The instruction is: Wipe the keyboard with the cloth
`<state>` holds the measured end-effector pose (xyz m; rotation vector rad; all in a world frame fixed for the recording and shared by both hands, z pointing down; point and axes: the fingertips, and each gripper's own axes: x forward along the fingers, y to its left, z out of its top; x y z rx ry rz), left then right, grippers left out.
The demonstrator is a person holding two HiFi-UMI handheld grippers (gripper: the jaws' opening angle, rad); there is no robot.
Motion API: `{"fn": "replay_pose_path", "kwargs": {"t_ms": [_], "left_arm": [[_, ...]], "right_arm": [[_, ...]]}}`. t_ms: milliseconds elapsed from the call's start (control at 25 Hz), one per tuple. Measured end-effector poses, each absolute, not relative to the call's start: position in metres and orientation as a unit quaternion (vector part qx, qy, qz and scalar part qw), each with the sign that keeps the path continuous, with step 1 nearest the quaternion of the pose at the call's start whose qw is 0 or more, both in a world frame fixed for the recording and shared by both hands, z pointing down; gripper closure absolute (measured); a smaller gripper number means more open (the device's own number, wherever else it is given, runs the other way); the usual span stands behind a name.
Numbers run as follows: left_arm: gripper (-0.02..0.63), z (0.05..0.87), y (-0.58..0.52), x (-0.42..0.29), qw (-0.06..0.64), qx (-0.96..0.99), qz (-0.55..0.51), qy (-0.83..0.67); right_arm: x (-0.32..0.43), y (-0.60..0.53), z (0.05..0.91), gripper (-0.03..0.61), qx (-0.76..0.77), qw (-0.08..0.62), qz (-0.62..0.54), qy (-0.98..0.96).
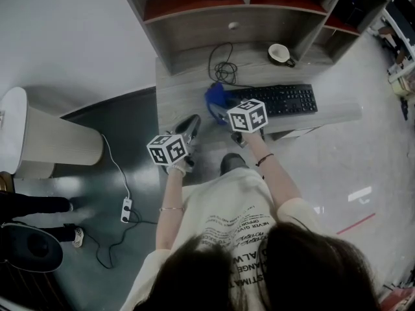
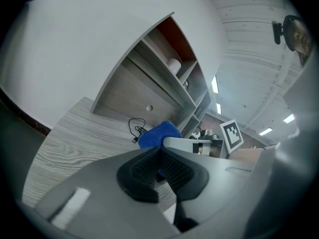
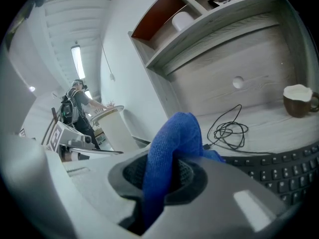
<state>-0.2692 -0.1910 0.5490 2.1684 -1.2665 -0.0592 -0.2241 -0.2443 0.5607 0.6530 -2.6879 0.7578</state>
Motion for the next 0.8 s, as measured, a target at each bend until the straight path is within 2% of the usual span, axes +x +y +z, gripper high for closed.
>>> {"fn": "replay_pose_path", "kwargs": {"t_ms": [800], "left_arm": [[0.617,0.524,-0.186,-0.277,0.269,0.833,-0.014,-0.483]], "right_arm": [[-0.228,-0.231,0.523,0.526,0.17,0.111,0.233,-0.951]]}}
